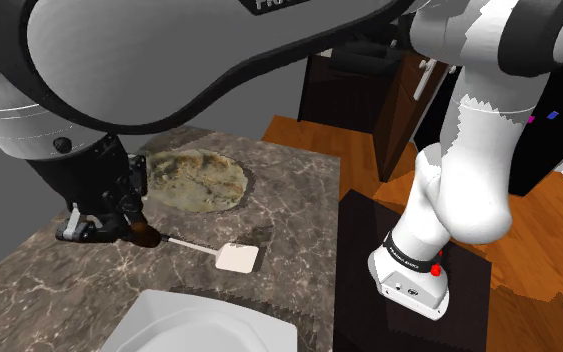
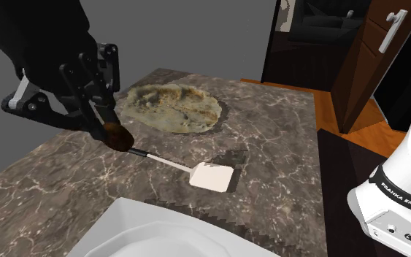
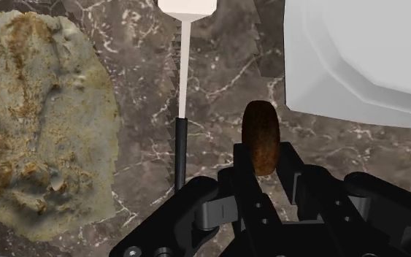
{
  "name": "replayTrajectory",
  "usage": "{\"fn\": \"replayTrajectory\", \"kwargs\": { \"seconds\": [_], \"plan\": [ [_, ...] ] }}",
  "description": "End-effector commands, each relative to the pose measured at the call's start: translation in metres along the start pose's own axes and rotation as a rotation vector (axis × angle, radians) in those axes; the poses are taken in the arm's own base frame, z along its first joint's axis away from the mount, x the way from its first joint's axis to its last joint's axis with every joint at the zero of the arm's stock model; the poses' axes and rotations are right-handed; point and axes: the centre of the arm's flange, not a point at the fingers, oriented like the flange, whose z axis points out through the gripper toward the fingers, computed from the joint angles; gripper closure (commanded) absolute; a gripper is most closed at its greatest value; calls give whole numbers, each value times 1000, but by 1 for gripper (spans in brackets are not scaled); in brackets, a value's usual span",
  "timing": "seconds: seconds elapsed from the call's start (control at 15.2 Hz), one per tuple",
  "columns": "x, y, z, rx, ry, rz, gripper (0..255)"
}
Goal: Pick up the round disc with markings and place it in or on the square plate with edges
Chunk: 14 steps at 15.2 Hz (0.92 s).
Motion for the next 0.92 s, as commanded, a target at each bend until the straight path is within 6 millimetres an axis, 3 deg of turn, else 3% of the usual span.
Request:
{"fn": "replayTrajectory", "kwargs": {
  "seconds": [0.0,0.86],
  "plan": [
    [-17,-22,-3,-1,0,2,255],
    [-109,-168,-29,-1,0,2,255]
  ]
}}
